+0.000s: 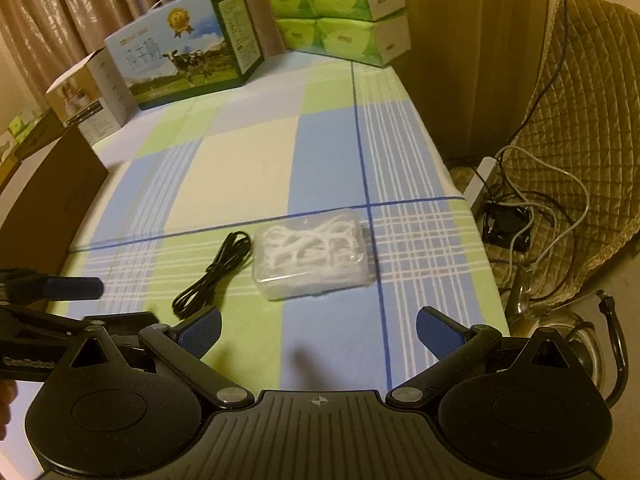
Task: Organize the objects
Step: 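Lower the left gripper onto the black coiled cable and close on it, then grasp the clear floss pick box with the right gripper while the left lifts the cable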
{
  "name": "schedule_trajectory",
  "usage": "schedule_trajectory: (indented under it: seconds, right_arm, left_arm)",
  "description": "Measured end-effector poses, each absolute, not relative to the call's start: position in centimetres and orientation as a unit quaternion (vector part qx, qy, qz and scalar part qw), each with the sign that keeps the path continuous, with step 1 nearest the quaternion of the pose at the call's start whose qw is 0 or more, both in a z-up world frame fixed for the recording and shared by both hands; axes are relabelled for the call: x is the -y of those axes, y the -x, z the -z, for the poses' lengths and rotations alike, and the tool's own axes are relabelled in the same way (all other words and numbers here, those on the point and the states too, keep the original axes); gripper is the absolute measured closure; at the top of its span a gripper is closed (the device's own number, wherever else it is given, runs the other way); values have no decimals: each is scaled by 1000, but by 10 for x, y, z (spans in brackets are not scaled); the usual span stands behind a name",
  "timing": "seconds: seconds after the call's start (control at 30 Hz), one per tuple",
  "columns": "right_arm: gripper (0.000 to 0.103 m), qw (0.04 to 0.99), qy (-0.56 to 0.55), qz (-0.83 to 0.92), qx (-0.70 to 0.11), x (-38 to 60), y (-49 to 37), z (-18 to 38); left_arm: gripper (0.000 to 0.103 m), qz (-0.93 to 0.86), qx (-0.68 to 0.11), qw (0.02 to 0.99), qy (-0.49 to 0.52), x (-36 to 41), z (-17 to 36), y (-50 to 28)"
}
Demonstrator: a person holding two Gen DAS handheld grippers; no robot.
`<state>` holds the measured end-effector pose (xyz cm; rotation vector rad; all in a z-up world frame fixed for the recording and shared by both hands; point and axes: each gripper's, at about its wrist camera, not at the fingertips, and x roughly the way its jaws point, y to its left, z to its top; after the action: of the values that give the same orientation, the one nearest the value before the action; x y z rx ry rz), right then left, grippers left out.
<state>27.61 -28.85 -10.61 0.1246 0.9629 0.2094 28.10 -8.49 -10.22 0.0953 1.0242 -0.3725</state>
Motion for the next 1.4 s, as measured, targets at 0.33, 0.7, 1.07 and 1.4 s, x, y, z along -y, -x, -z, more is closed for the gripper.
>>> schedule_trajectory:
  seconds: [0.33,0.7,1.07,1.4]
  right_arm:
    - [2,881,-71,-88,-459,299,-293,112]
    - [2,877,-61,-109,-464,287,-315,126]
    - [2,874,-9,-115,-472,258,-341,153]
    - [19,867,45,-140,-476,239,-326,159]
  left_arm:
    - [39,195,-497,842,-80,121,132,-315]
    - [86,184,-492,847,-86,126,151,-333]
    - [89,113,-501,857,-49,76,152,-327]
    - [89,82,-506,858,-34,45,146,-308]
